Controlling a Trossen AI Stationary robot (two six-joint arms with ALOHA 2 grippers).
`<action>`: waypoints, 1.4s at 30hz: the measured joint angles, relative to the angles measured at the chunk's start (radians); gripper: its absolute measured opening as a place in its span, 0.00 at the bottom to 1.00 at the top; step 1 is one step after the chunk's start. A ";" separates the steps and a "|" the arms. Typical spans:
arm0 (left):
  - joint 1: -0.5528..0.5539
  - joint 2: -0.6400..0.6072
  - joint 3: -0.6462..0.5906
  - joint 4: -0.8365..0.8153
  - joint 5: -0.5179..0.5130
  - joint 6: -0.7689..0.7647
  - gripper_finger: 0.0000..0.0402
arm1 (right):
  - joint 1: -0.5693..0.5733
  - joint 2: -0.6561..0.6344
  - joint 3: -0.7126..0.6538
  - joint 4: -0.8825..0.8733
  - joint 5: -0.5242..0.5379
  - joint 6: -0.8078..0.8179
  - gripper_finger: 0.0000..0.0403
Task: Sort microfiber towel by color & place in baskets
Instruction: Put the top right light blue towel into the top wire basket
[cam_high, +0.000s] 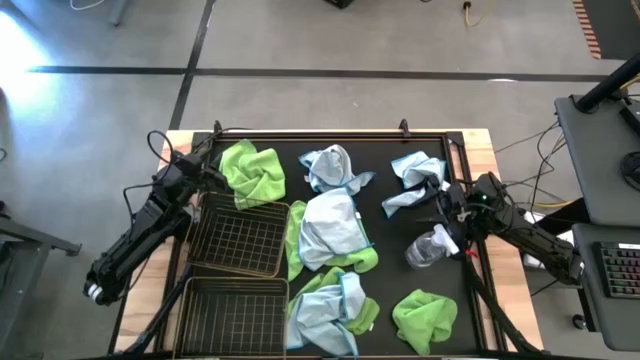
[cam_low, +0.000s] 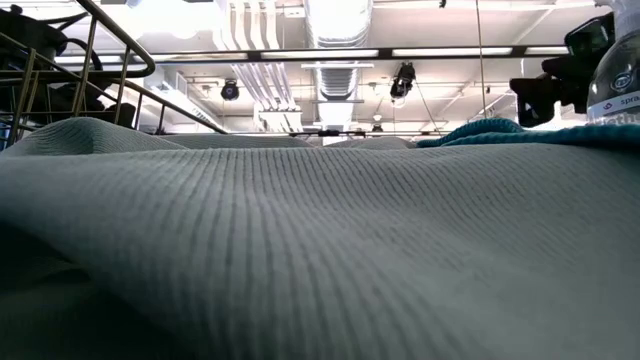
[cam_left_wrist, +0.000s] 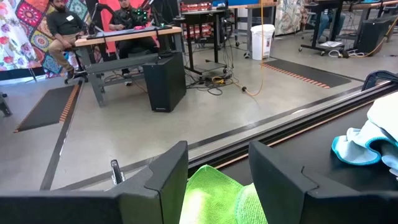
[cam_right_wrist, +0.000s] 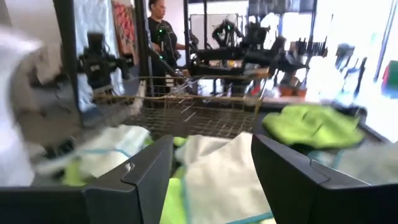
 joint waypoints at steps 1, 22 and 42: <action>0.000 0.000 0.000 0.000 0.000 0.000 0.39 | 0.000 0.000 0.000 -0.001 0.001 -0.047 0.53; 0.000 0.000 0.000 0.000 0.000 0.000 0.39 | 0.000 0.000 0.000 0.042 0.141 -0.296 0.53; 0.000 0.000 0.000 0.000 0.000 0.000 0.39 | 0.000 0.001 0.000 0.105 0.411 0.437 0.53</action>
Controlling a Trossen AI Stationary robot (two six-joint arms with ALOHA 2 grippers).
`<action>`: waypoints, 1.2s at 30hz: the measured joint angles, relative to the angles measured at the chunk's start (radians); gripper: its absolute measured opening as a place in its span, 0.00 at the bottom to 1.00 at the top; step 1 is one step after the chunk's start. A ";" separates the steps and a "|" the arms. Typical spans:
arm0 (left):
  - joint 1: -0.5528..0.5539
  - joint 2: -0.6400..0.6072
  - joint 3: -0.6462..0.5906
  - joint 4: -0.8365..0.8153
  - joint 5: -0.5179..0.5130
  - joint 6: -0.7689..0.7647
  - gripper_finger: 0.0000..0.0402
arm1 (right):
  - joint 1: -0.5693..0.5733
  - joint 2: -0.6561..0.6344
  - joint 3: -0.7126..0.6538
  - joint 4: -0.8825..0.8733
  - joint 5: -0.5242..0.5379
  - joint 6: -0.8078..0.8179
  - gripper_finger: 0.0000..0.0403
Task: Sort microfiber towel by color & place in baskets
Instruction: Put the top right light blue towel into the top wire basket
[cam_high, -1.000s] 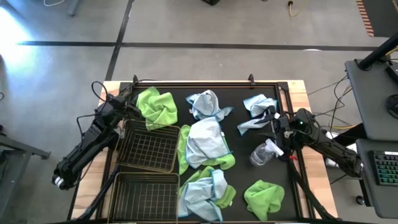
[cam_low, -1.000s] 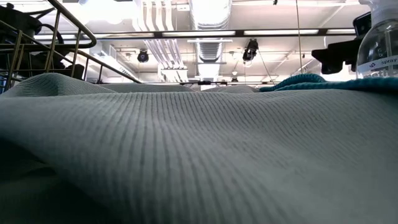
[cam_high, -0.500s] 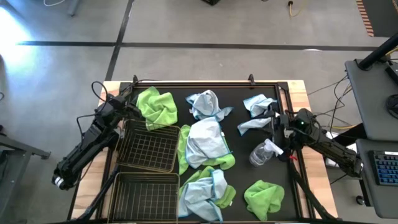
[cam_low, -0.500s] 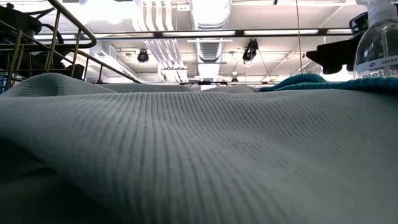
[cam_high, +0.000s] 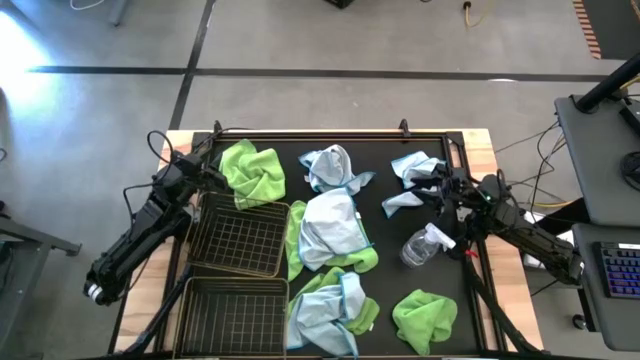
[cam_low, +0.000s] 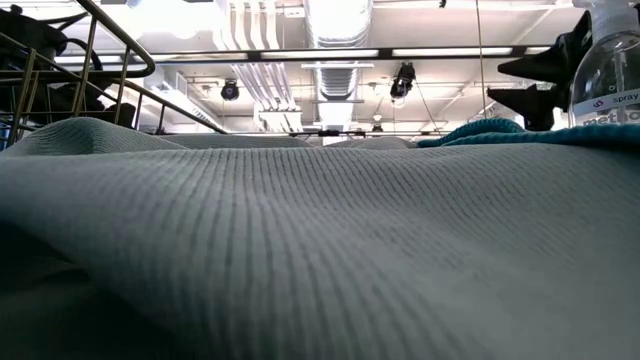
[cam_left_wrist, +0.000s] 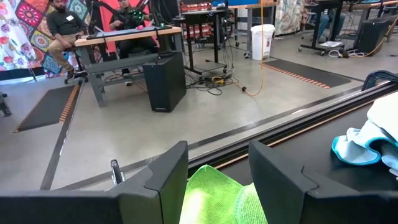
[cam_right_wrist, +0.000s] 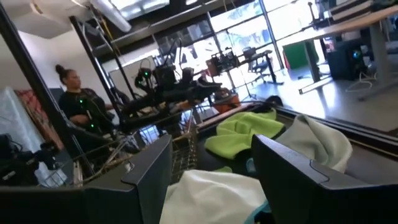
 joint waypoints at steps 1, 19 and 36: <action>0.000 0.000 0.000 0.000 0.000 0.000 0.39 | 0.000 0.000 0.000 0.009 0.000 0.017 0.53; 0.000 0.000 0.000 0.000 0.000 0.000 0.39 | 0.000 0.000 0.000 0.074 0.000 0.185 0.53; 0.000 0.000 0.000 0.000 0.000 0.000 0.39 | 0.000 0.000 0.000 0.074 0.158 0.199 0.53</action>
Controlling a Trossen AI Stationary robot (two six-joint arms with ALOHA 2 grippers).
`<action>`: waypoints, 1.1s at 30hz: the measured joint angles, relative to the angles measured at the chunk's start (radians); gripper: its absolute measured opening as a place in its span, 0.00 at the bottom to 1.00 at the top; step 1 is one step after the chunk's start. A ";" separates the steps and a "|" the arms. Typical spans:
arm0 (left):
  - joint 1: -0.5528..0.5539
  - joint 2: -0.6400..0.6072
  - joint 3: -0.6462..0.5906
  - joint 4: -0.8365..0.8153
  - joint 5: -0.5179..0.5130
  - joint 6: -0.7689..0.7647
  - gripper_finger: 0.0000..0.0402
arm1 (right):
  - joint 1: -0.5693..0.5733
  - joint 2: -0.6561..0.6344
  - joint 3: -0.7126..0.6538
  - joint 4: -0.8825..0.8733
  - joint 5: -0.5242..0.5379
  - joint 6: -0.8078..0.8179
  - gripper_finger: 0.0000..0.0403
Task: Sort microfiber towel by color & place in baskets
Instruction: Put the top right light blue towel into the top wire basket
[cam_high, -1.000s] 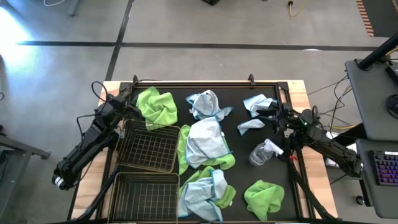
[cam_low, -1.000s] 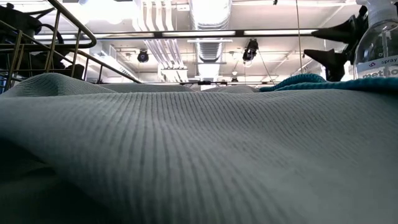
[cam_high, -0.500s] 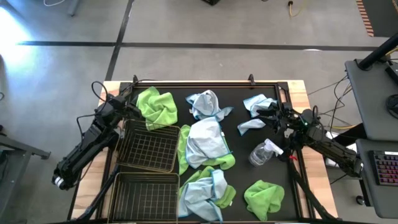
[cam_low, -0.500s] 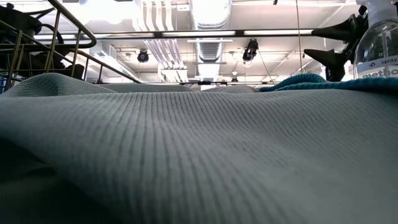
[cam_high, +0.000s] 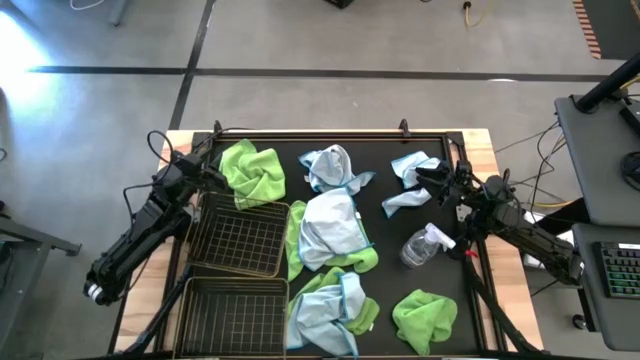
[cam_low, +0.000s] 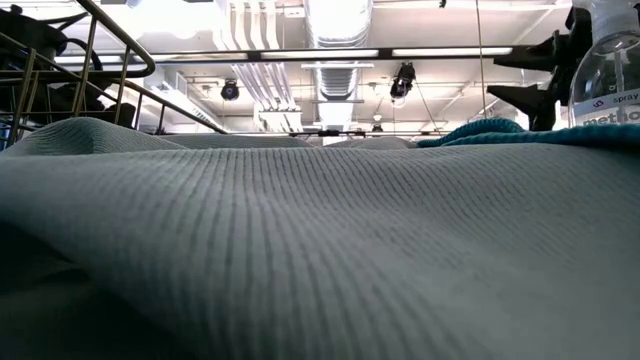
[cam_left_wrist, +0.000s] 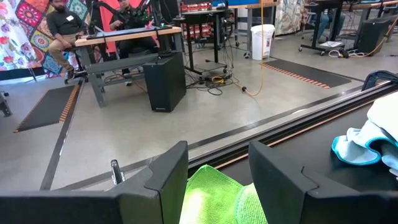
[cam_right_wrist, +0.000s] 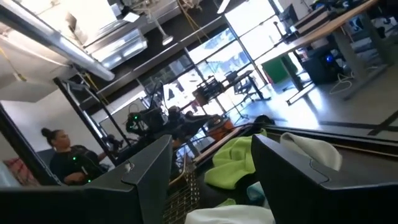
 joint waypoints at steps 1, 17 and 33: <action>0.000 0.000 0.000 0.000 0.000 0.000 0.39 | 0.000 0.000 0.000 0.000 0.000 0.000 0.53; 0.000 0.000 0.000 0.000 0.000 0.000 0.39 | 0.000 0.000 0.000 -0.014 -0.003 0.021 0.53; 0.000 0.000 0.000 0.000 0.000 0.000 0.39 | 0.000 0.014 0.000 -0.097 -0.004 0.058 0.53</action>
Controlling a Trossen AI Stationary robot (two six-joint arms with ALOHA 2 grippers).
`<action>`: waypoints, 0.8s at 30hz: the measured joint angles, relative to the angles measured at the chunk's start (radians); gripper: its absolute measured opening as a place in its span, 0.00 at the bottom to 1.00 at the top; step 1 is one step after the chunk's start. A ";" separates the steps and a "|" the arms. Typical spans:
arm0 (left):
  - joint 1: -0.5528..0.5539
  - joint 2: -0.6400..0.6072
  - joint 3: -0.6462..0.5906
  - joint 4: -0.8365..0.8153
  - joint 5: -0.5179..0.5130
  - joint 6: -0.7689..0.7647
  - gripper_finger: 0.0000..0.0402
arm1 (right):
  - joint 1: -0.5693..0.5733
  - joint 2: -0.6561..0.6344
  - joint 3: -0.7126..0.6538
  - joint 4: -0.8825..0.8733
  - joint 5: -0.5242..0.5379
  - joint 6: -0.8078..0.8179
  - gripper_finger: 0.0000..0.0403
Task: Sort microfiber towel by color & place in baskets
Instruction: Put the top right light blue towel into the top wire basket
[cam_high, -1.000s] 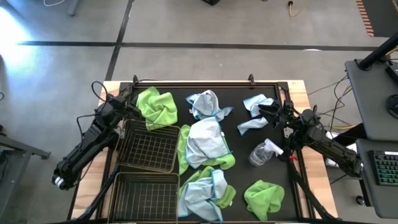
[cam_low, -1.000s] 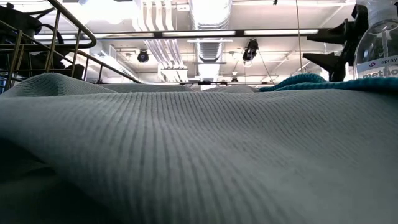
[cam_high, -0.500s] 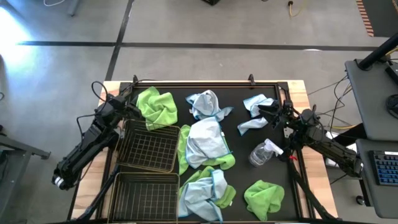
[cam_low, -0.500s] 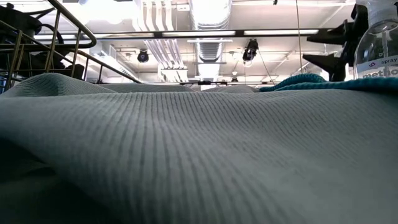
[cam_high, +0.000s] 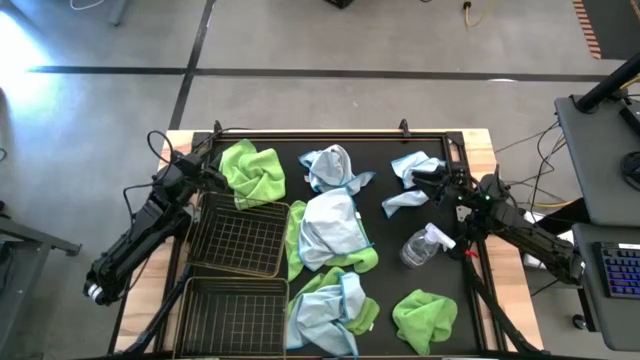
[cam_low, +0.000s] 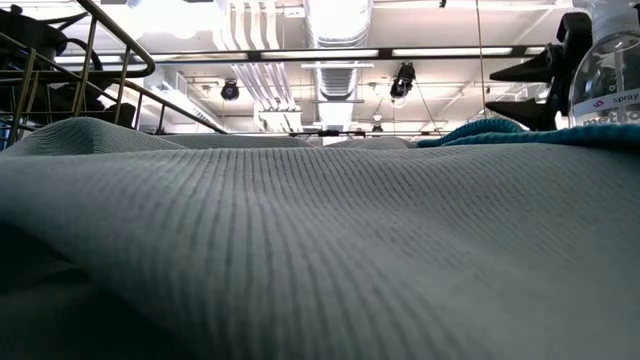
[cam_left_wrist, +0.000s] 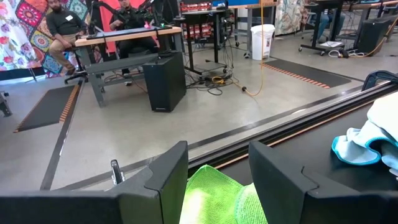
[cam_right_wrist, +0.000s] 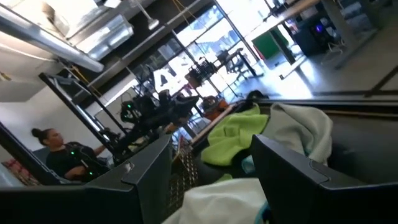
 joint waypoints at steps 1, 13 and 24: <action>0.000 0.000 0.000 0.000 0.000 0.000 0.39 | 0.000 0.000 0.000 -0.010 0.000 0.000 0.53; 0.000 0.000 0.000 0.000 0.000 0.000 0.39 | 0.000 0.000 0.000 -0.041 0.000 -0.019 0.53; 0.000 0.000 0.000 0.000 0.000 0.001 0.39 | 0.000 0.000 0.000 -0.041 0.000 -0.022 0.53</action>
